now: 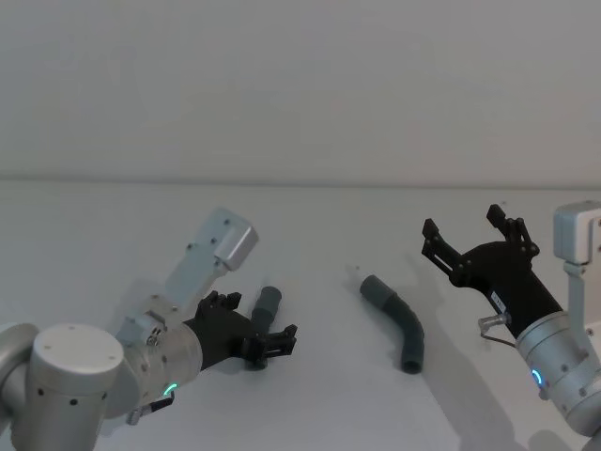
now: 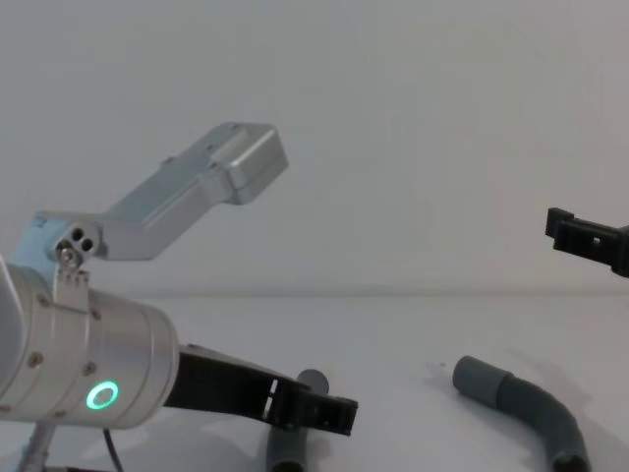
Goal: Use both hands to pick up one end of the pipe from the table, align the ends, and insert them.
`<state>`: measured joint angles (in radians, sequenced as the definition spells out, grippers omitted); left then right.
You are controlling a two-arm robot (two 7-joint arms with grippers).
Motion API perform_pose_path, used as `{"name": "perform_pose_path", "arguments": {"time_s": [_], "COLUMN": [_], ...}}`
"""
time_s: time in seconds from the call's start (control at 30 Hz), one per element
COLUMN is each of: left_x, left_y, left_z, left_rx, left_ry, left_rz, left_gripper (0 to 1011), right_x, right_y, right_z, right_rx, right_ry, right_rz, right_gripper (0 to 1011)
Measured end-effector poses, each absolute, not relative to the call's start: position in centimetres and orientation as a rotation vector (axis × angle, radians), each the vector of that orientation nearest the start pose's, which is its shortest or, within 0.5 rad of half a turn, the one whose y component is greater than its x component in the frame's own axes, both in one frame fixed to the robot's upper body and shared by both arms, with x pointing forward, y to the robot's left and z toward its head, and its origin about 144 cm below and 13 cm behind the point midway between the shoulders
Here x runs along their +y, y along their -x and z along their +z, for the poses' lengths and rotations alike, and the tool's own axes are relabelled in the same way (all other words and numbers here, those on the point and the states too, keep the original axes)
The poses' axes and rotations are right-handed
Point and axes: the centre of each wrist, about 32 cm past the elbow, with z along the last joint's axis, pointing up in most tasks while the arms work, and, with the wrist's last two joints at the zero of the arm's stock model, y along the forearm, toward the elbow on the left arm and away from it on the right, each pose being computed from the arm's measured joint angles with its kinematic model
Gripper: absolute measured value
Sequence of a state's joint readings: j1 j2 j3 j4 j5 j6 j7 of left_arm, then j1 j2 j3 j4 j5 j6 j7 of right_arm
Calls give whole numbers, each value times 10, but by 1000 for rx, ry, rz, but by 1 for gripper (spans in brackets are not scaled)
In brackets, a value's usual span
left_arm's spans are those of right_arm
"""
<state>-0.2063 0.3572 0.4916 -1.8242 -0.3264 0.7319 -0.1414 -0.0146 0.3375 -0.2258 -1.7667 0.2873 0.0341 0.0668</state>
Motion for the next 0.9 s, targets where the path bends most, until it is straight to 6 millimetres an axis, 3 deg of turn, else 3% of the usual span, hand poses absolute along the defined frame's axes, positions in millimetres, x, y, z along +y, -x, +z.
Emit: {"name": "perform_pose_path", "arguments": {"time_s": [0.9], "left_x": [148], "left_y": [-476], "left_z": [1233], "left_rx": [215], "left_ry": [-494], "left_rz": [886], "left_gripper": [1001], "right_x": [-237], "right_y": [-443], "right_z": [1189], "right_rx": [-75], "right_ry": [-26], "right_rz": [-1230], "right_gripper": [1000]}}
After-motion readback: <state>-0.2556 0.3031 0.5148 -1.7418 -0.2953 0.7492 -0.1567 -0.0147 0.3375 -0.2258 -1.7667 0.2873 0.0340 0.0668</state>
